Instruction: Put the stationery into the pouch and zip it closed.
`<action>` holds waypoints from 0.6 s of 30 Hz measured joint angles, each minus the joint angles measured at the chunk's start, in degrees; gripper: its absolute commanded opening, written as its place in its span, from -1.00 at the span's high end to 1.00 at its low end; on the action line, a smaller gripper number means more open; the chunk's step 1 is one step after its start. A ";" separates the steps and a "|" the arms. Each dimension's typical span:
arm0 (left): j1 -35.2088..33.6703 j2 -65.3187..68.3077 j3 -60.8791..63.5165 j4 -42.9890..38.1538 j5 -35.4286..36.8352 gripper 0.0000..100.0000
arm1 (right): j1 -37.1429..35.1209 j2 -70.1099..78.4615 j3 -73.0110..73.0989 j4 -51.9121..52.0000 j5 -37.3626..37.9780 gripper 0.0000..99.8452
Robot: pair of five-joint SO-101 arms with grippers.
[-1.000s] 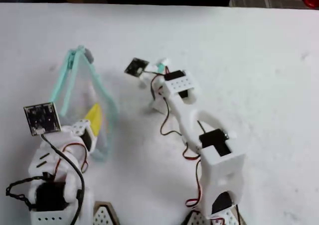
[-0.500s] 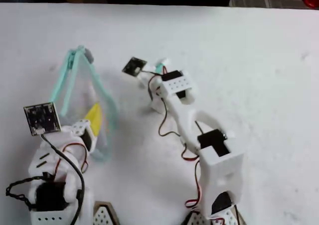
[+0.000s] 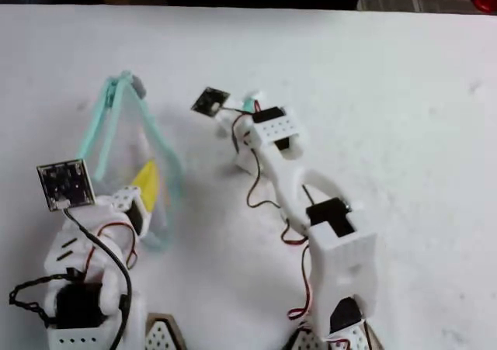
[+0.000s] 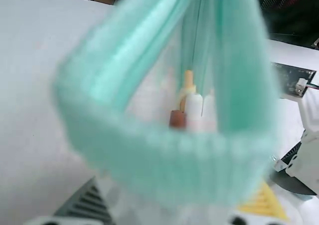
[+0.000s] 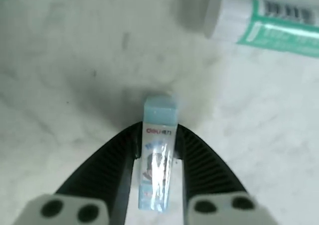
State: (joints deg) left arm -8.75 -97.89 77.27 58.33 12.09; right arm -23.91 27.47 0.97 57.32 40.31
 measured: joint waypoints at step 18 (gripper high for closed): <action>2.64 -0.09 0.00 0.00 0.26 0.51 | 0.00 -0.70 -0.18 0.26 -2.55 0.97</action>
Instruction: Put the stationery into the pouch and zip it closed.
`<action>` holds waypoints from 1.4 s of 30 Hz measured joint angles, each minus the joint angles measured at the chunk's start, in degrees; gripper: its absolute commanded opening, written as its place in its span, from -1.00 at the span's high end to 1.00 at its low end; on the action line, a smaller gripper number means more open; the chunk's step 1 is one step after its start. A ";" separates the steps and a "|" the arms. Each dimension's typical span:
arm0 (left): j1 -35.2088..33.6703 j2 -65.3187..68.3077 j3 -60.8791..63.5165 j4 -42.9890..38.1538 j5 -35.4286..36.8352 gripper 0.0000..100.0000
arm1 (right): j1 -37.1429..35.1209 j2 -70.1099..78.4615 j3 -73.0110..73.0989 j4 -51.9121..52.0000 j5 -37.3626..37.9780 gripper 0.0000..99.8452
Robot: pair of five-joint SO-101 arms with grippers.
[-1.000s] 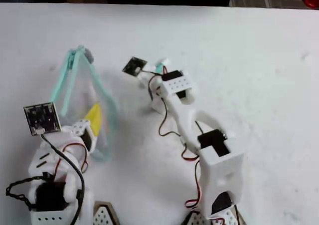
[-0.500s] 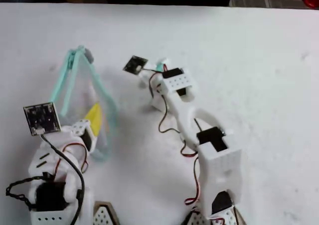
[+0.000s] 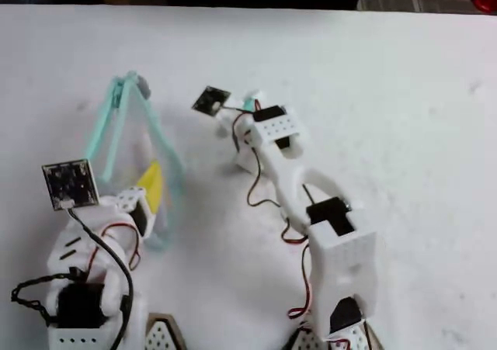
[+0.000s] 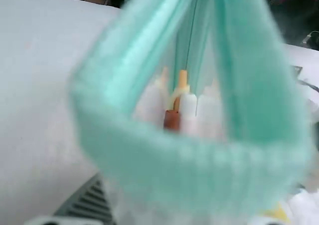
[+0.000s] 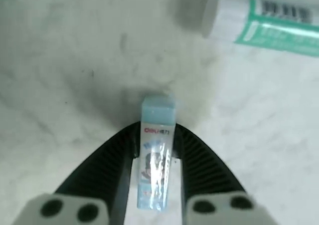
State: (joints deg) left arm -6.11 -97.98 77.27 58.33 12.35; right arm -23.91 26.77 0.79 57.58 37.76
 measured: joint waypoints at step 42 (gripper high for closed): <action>10.55 -0.62 0.00 -0.35 -3.78 0.52 | 4.48 -14.51 2.90 1.93 -19.69 0.97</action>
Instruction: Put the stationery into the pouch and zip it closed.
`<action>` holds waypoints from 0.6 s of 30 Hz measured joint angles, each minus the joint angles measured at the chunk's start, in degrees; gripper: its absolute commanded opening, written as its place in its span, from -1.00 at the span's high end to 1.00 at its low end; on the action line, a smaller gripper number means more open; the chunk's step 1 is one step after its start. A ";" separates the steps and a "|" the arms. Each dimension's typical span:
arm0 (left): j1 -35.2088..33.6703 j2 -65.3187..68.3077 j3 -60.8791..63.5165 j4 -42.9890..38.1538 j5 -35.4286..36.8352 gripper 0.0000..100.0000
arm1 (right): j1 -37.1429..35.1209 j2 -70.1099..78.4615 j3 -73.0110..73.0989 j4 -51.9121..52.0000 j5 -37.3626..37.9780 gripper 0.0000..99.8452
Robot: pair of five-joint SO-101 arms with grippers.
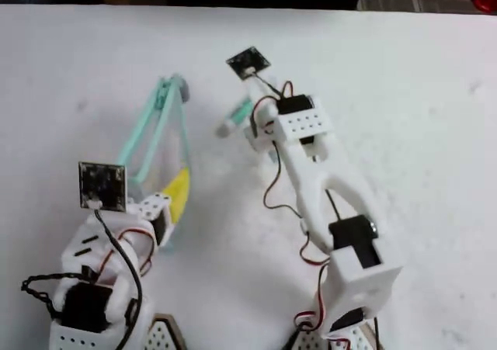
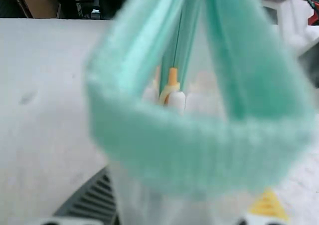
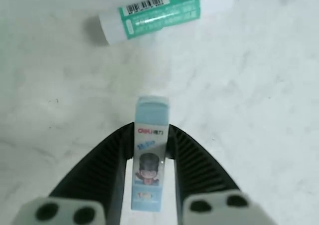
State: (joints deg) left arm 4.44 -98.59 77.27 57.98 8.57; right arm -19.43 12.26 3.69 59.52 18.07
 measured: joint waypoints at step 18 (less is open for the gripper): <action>0.00 0.00 0.00 0.00 0.00 0.52 | -2.46 -30.68 0.00 9.58 -3.78 0.97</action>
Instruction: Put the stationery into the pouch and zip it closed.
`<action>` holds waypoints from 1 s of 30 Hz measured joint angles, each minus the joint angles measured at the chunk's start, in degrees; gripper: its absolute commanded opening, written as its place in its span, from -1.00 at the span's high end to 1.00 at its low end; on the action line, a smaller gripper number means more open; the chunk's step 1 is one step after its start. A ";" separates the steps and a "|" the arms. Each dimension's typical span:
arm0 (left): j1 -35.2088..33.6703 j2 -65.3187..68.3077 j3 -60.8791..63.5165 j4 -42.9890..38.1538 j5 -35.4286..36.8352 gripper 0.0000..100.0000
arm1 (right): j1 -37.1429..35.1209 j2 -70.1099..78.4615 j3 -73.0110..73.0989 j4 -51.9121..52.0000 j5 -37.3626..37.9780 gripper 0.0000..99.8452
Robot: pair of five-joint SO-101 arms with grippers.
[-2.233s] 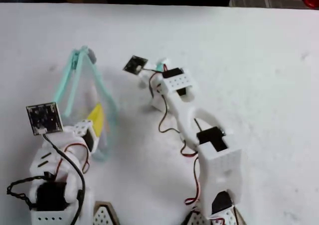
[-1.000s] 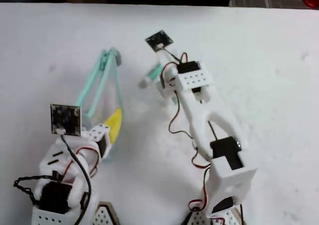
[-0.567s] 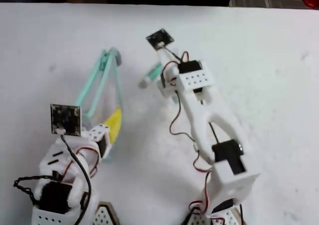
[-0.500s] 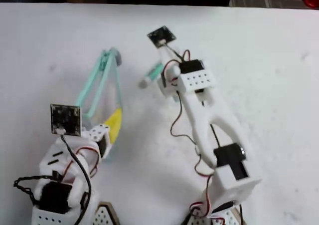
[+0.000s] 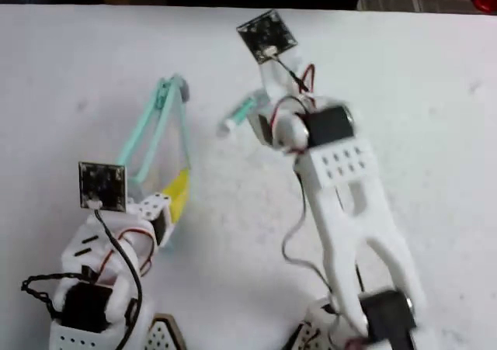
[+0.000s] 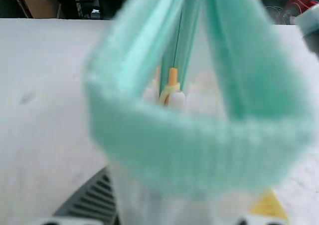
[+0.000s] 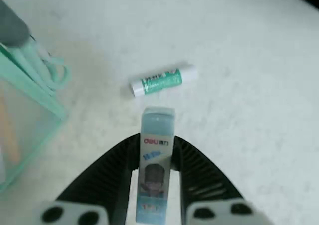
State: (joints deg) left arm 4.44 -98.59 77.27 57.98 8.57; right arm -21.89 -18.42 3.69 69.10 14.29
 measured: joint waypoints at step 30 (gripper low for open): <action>0.00 0.00 0.00 0.00 0.00 0.51 | -22.24 -28.92 14.86 -29.01 -9.05 0.97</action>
State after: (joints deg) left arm 4.44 -98.59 77.27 57.98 8.57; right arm -44.13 -47.34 18.55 40.09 5.23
